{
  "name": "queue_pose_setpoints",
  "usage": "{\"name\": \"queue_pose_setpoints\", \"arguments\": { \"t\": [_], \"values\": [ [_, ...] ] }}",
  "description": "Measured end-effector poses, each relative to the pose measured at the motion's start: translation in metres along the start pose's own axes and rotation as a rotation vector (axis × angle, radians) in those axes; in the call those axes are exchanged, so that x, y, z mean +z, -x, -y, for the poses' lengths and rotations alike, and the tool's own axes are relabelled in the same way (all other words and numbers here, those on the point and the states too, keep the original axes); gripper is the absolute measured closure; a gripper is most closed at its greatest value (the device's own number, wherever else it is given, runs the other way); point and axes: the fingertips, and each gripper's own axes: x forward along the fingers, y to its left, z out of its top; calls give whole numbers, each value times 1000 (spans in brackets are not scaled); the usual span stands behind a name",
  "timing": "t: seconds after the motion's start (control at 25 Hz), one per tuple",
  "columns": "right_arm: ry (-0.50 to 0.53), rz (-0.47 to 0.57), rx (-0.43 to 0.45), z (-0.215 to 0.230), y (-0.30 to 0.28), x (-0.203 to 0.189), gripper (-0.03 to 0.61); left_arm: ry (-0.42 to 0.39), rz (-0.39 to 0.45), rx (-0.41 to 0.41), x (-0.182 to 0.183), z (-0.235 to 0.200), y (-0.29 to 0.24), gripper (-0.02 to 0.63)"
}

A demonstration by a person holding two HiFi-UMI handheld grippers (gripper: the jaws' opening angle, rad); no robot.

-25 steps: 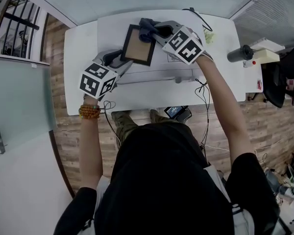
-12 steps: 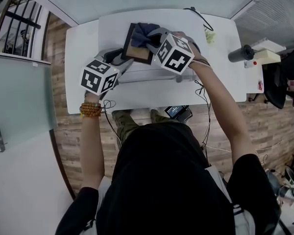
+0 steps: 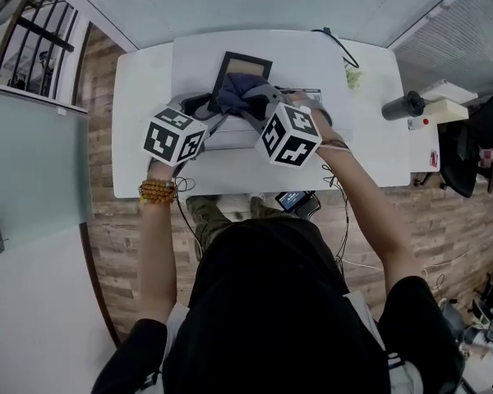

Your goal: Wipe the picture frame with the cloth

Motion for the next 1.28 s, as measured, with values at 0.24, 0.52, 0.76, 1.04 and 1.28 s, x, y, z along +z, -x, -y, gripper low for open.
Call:
{"name": "queue_pose_setpoints", "arguments": {
  "t": [0.24,0.52,0.76,1.04,1.28],
  "values": [
    [-70,153,116,-7,11,9,551,-4,9,0,5,-4,-2,396],
    [-203,418,96,82,38,44,549,-20,33,4,4,-5,0,397],
    [-151,156,8,139,-47,23,549,-7,22,1,2,-4,-2,397],
    [-150,140,11,133,-66,12,549,-9,1,7,4,-5,1,396],
    [-198,138,42,130,-56,0,549,37,-44,-12,0,-4,0,397]
  ]
}}
